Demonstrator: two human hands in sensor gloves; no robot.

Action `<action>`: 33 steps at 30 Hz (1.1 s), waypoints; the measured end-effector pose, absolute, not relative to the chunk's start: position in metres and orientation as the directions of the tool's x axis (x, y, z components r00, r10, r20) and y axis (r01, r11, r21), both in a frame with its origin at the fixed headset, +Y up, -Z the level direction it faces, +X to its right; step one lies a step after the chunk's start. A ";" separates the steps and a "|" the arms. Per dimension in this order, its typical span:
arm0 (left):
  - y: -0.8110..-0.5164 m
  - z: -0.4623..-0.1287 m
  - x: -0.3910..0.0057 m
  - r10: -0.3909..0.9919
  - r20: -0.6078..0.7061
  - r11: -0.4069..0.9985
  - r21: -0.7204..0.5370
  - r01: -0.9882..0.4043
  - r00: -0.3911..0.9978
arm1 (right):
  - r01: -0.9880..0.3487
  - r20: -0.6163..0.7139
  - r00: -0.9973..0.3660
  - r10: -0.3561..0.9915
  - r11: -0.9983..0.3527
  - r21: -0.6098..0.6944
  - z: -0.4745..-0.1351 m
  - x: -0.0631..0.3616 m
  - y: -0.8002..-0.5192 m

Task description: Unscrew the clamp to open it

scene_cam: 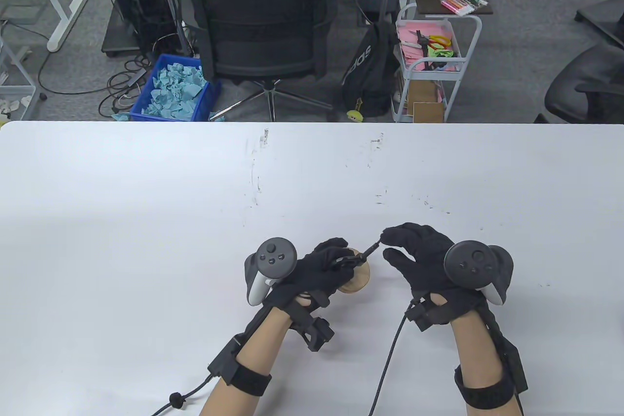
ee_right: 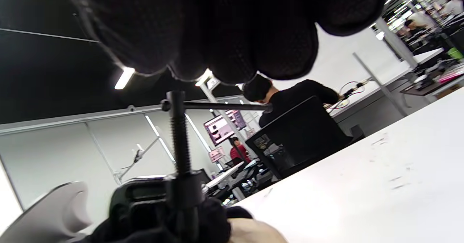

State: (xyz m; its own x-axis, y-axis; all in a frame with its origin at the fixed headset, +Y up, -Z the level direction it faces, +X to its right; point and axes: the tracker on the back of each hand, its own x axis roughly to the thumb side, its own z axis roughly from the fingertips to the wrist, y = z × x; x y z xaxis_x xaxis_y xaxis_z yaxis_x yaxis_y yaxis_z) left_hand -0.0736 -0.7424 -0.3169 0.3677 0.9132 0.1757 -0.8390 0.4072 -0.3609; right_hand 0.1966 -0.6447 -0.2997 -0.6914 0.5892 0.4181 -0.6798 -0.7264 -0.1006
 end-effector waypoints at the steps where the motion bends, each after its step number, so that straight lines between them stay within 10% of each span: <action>1: -0.742 -0.317 -0.073 0.914 0.177 0.406 -0.360 -0.840 0.366 | -0.650 0.408 -0.719 0.563 -0.752 -0.107 -0.301 0.198 -0.646; 33: -0.741 -0.316 -0.070 0.896 0.203 0.445 -0.386 -0.808 0.396 | -0.636 0.370 -0.726 0.579 -0.770 -0.043 -0.300 0.193 -0.645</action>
State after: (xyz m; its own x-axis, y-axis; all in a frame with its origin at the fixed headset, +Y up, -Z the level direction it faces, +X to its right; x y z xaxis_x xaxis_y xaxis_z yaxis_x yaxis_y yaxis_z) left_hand -0.0701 -0.7405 -0.3161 0.3960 0.8955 0.2030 -0.8084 0.4448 -0.3856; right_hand 0.1930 -0.6453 -0.3003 -0.7261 0.5792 0.3704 -0.6362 -0.7703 -0.0426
